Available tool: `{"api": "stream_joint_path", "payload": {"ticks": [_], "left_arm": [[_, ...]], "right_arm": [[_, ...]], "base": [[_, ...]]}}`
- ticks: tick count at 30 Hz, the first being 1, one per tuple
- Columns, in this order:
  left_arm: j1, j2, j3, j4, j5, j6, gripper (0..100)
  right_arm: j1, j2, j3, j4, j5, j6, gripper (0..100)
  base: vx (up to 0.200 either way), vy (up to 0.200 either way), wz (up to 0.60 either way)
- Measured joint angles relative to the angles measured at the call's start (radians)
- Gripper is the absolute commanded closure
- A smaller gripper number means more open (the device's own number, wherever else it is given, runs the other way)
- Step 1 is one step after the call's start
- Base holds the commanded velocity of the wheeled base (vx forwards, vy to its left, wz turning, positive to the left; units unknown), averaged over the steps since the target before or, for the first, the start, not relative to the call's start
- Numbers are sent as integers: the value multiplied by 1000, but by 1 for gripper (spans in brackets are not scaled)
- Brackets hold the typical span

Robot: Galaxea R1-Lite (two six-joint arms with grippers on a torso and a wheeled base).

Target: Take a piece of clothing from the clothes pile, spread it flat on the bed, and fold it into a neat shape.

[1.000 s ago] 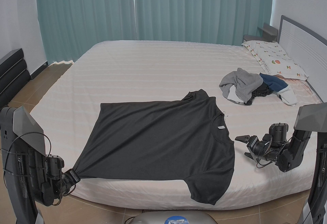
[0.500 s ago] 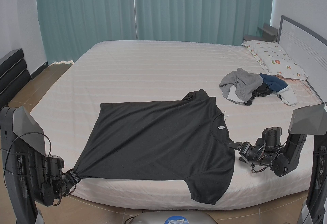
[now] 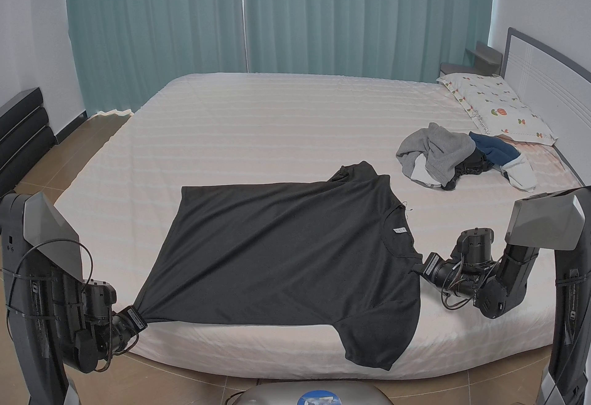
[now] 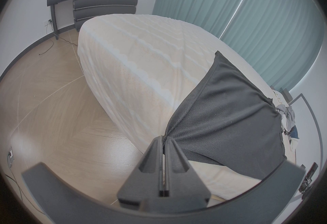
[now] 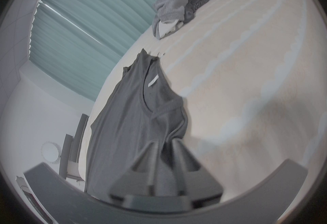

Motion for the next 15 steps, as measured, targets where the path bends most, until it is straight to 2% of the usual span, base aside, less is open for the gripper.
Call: {"api": "stream_joint_path", "payload": {"ticks": [13,14,15], "left_arm": [[-2,2,-5,0,-17,-3,100],[-2,3,-6,0,-20,-3,100],[-2,3,-6,0,-22,-3,100]], "right_arm": [[-6,45,-56,-111,-13,-15,100],[-6,49,-55,-112,-12,-20,0],[-5,51,-55,-113,-11,-21,0]], "base": [[0,0,0],[0,0,0],[0,0,0]]}}
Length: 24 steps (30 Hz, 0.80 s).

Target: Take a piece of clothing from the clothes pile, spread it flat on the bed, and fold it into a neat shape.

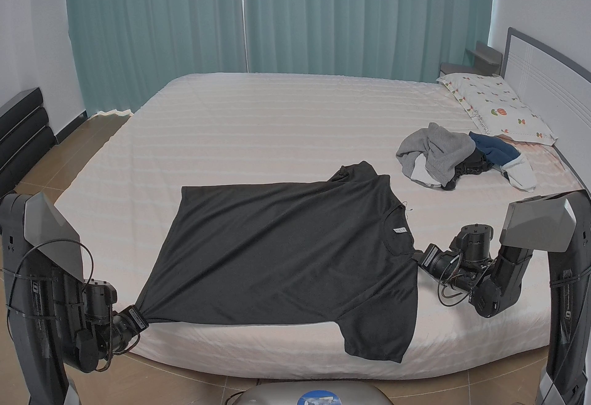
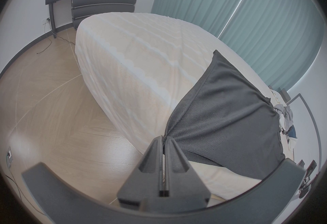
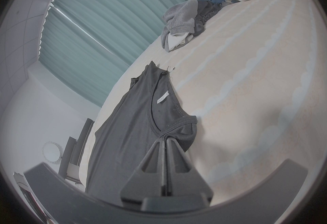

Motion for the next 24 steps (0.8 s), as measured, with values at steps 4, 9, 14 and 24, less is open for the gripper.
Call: {"api": "stream_joint_path", "payload": {"ticks": [4,9,14,24], "left_arm": [[0,3,-2,0,-3,-1,100],[0,10,-4,0,-3,-1,100],[0,15,-4,0,-4,-1,100],[1,19,-1,0,-22,-3,100]], "right_arm": [[-2,4,5,-3,4,4,0],[-22,-19,39,-4,31,9,0],[-43,-77,145,-10,160,-1,0],[16,-134,344,-21,261,-149,0]], "base": [[0,0,0],[0,0,0],[0,0,0],[0,0,0]]}}
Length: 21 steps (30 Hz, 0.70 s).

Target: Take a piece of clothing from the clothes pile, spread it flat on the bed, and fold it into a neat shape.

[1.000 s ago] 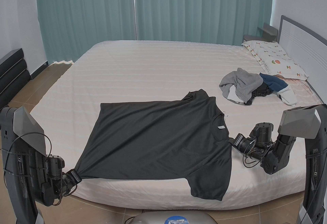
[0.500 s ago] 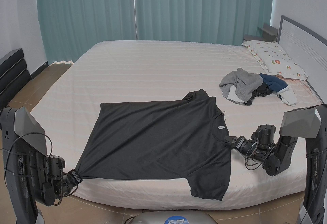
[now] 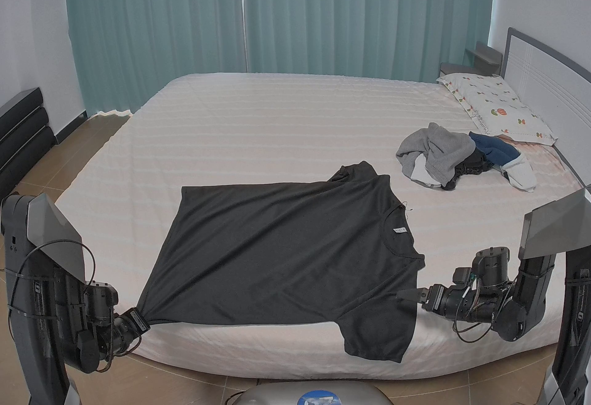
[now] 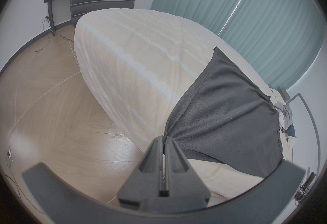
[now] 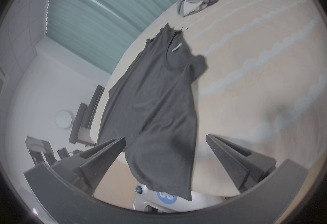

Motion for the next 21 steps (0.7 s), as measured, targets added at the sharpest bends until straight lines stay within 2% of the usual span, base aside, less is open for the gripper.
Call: {"api": "stream_joint_path", "payload": {"ticks": [9,21], "left_arm": [[0,0,2,0,-2,0,100],[0,0,0,0,-2,0,100]], "right_arm": [[51,44,50,-111,-6,-23,0],[67,81,57,-121,-21,-24,0]], "base": [[0,0,0],[0,0,0]]}}
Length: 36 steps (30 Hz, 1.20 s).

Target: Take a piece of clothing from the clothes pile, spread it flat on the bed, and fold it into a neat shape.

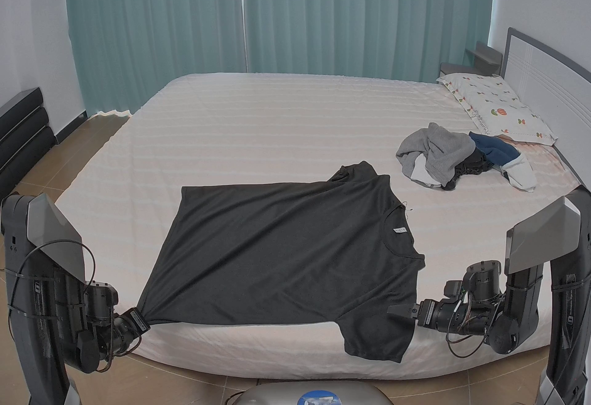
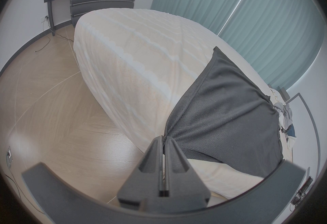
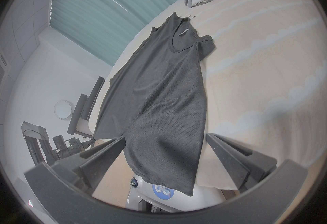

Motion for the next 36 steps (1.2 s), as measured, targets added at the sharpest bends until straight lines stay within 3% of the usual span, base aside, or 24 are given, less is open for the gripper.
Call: {"api": "stream_joint_path", "payload": {"ticks": [3,4,27,36], "left_arm": [[0,0,0,0,0,0,100],[0,0,1,0,0,0,100],[0,-2,5,0,3,0,100],[0,-13,21,0,0,7,100]], "right_arm": [[1,6,-3,0,-12,0,0],[3,8,-4,0,-17,0,100],[-20,-60,48,-8,-22,-69,100],[-56,-95,169,-88,-12,-68,100]], "base": [[0,0,0],[0,0,0],[0,0,0],[0,0,0]]}}
